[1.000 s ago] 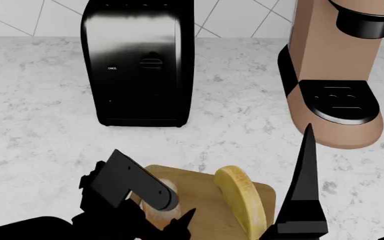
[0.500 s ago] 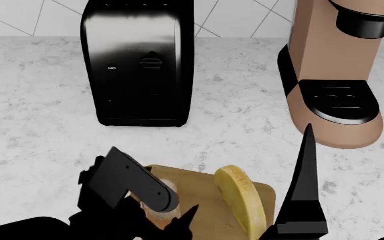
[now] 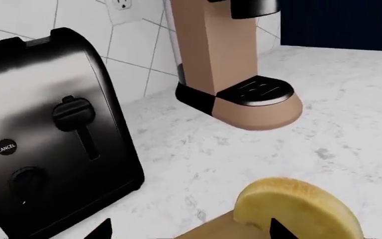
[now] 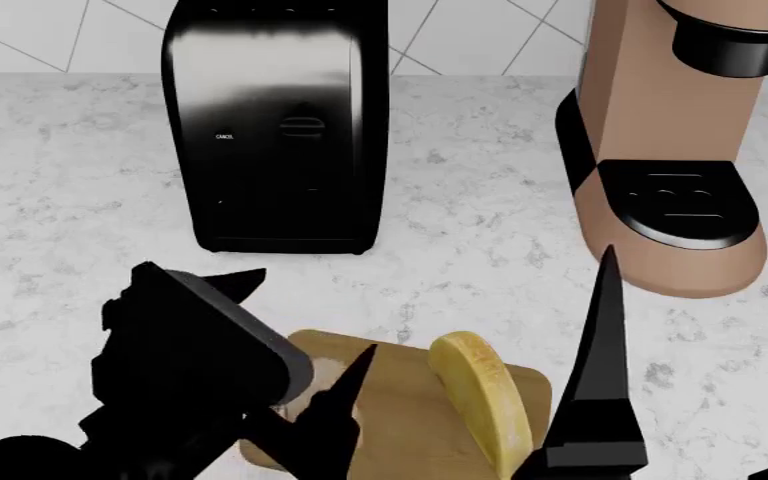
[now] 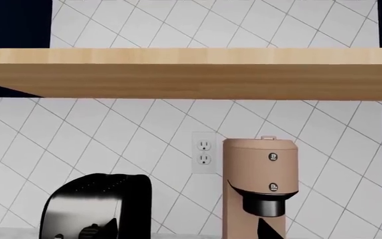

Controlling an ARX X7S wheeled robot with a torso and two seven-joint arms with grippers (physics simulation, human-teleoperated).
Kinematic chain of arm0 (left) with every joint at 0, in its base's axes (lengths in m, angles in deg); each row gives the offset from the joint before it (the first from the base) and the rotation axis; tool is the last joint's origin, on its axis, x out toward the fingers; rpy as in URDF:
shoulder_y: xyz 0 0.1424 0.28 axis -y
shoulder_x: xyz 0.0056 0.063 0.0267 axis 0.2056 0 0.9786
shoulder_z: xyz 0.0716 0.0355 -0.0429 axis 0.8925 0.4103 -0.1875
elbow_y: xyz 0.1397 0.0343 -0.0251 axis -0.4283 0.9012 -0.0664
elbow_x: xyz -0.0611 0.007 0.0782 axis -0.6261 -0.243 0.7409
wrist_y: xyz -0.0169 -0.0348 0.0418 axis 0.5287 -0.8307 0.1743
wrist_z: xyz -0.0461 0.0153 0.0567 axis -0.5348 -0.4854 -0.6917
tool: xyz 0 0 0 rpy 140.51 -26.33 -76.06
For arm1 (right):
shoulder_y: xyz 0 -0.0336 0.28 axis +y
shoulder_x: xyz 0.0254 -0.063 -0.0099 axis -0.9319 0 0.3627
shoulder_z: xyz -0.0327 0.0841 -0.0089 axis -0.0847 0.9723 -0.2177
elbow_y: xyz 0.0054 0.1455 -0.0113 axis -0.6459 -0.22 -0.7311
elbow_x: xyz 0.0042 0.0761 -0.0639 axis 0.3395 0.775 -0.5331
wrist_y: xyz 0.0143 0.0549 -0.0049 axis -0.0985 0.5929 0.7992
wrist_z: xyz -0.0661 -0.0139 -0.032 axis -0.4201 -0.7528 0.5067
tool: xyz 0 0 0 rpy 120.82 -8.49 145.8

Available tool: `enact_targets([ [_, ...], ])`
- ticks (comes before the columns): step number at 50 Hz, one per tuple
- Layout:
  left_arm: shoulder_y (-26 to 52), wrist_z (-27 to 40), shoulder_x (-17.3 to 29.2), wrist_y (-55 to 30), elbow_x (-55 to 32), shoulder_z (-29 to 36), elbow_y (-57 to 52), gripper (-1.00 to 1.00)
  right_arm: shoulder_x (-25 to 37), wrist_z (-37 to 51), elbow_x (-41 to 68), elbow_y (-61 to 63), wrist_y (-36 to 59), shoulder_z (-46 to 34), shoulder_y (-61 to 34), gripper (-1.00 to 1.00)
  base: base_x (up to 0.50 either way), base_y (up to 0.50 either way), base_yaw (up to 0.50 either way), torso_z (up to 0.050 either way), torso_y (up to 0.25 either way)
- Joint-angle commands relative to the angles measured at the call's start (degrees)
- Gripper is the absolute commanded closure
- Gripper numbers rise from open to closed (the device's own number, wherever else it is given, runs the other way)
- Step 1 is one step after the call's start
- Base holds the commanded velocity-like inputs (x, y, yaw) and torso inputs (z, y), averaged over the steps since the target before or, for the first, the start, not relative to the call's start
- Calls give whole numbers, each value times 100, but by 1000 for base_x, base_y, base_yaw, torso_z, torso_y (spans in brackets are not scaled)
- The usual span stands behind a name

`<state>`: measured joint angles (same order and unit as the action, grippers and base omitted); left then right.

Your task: Place the bread and cheese on the cutting board.

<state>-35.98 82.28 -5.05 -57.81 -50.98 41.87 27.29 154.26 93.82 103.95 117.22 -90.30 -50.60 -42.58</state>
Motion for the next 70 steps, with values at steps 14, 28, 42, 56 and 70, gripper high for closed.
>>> enact_targets([
  [14,-1705,-24,434,1786,93,-1230,-1579,-100,-245,207,-929,-17,-312,-948,-683,-100,0,0,0,0,0],
  [28,-2483,-147,585,2808,-137,-1947,-2010,-100,-310,343,-1160,-5,-368,-1513,-1136,-100,0,0,0,0,0],
  [42,-3082,41,804,3307,-560,-2595,-2733,-100,58,899,-1572,-2,-969,-4220,-3408,-100,0,0,0,0,0],
  [56,-3431,119,1106,3648,-795,-3102,-3097,-100,-108,1913,-2096,-1,-1722,-9465,-8138,-100,0,0,0,0,0],
  [70,-3667,552,1627,4347,-1149,-3375,-3417,-100,-517,2799,-2740,-1,-2488,-12524,-10751,-100,0,0,0,0,0],
])
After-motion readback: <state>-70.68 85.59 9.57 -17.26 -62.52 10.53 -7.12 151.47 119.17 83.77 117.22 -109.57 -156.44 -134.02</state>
